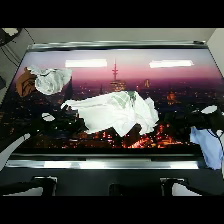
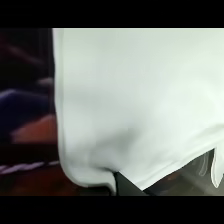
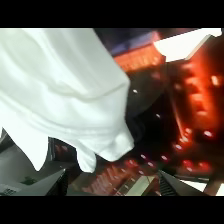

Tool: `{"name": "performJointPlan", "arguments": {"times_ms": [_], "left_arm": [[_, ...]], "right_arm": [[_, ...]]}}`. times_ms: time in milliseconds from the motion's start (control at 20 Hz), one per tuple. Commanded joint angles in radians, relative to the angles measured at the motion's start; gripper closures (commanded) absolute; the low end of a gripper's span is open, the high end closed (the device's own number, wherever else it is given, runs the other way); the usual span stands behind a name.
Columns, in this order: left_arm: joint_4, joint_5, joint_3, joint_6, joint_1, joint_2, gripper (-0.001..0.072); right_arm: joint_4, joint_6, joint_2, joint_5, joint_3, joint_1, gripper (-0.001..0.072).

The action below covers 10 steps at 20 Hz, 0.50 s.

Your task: Fold the shirts.

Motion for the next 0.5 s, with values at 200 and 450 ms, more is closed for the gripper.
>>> {"name": "performJointPlan", "arguments": {"times_ms": [200, 450], "left_arm": [[-0.016, 0.023, -0.001, -0.008, -0.009, -0.001, 0.0674], [-0.013, -0.003, 0.118, 0.133, 0.057, 0.104, 0.0678]], "right_arm": [[0.036, 0.002, -0.058, -0.358, -0.018, 0.199, 0.0331], [-0.005, -0.027, 0.101, -0.480, 0.075, 0.186, 0.0666]]}}
